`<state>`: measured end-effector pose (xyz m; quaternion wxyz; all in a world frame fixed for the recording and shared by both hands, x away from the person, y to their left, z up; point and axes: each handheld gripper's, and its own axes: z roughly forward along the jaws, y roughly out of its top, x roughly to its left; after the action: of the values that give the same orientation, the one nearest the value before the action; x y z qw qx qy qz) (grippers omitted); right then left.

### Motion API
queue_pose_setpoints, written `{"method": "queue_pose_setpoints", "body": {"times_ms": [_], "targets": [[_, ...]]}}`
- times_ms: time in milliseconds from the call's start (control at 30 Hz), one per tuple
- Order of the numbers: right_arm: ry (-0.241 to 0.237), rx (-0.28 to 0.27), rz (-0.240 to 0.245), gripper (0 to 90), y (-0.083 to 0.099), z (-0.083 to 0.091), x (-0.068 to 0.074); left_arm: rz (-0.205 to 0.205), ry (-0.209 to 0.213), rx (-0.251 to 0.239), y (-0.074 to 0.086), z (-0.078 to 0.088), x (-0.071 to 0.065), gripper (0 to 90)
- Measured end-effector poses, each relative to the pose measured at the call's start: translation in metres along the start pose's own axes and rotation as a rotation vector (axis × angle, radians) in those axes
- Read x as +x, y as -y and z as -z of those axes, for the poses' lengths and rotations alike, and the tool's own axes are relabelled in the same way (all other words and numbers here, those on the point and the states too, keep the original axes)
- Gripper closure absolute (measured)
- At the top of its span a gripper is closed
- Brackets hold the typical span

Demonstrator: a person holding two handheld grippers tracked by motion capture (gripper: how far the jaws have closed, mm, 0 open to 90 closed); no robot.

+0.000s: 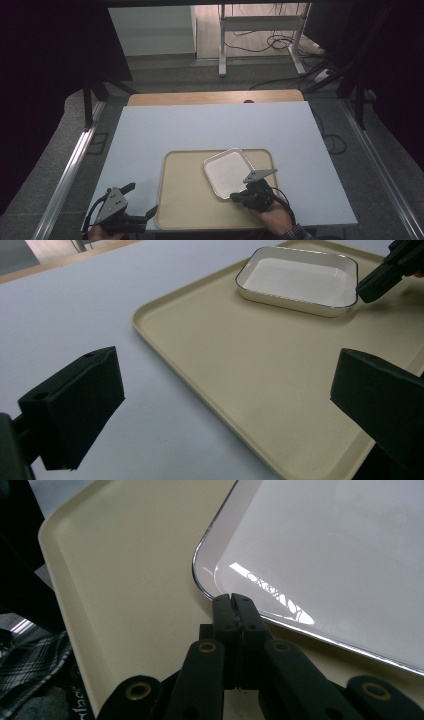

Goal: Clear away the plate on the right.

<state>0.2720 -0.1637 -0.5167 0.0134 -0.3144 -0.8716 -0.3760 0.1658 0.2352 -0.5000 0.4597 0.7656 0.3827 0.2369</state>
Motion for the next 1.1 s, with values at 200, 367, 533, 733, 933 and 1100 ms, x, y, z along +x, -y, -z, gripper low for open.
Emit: {"method": "queue_pose_setpoints", "body": {"times_ms": [200, 367, 533, 733, 933, 1100], "targets": [[-0.021, -0.005, -0.007, 90.0, -0.001, -0.003, -0.001, -0.004, -0.001, 0.002, 0.000, 0.000, 0.000, 0.4], [-0.030, -0.010, 0.005, 90.0, -0.004, -0.008, 0.000, -0.003, 0.000, 0.002, 0.000, 0.000, 0.000, 0.4], [-0.026, -0.007, 0.021, 90.0, -0.007, -0.011, 0.002, -0.003, 0.000, 0.001, 0.000, 0.000, 0.000, 0.4], [-0.012, -0.011, 0.015, 90.0, -0.007, -0.010, -0.002, -0.004, -0.001, 0.002, 0.000, 0.000, 0.000, 0.4], [-0.010, -0.019, 0.021, 90.0, -0.011, -0.014, -0.002, -0.004, -0.001, 0.002, 0.000, 0.000, 0.000, 0.4], [-0.007, -0.033, 0.032, 90.0, -0.017, -0.020, -0.001, -0.004, -0.002, 0.003, 0.000, 0.000, 0.000, 0.4]]}}
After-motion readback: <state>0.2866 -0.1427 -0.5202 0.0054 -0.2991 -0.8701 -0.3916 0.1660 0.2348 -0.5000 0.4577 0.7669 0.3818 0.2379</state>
